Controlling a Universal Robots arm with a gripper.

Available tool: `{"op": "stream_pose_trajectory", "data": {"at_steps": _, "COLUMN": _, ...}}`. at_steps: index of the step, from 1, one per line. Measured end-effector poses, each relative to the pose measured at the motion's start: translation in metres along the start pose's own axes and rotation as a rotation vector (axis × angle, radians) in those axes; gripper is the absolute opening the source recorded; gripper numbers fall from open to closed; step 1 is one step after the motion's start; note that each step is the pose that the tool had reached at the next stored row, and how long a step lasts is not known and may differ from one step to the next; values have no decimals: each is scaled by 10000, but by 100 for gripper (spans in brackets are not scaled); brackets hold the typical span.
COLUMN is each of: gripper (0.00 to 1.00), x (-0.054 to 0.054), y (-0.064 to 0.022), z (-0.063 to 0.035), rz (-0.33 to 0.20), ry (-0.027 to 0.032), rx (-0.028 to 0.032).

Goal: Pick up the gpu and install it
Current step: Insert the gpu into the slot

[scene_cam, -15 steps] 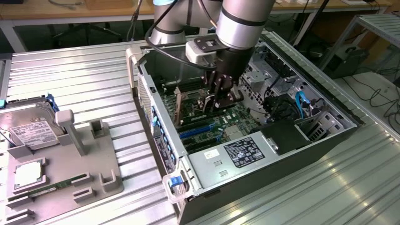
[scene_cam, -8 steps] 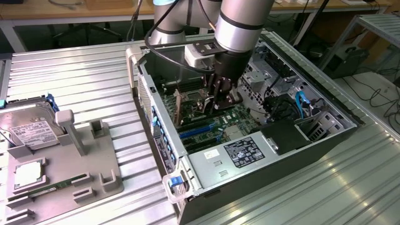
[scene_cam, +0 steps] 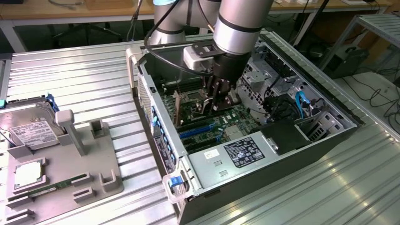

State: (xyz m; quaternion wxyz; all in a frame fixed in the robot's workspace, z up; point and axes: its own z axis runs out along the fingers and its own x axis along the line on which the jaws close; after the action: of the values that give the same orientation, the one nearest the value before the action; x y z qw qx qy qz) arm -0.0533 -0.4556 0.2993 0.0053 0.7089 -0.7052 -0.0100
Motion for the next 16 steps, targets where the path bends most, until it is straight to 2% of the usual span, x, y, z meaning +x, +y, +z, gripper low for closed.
{"op": "stream_pose_trajectory", "data": {"at_steps": 5, "gripper": 28, "x": 0, "y": 12, "z": 49, "rz": -3, "ry": -1, "rx": 85}}
{"op": "stream_pose_trajectory", "data": {"at_steps": 9, "gripper": 28, "x": 0, "y": 18, "z": 113, "rz": 50, "ry": -2, "rx": 87}}
{"op": "stream_pose_trajectory", "data": {"at_steps": 16, "gripper": 28, "x": 2, "y": 19, "z": 170, "rz": 50, "ry": 0, "rx": 87}}
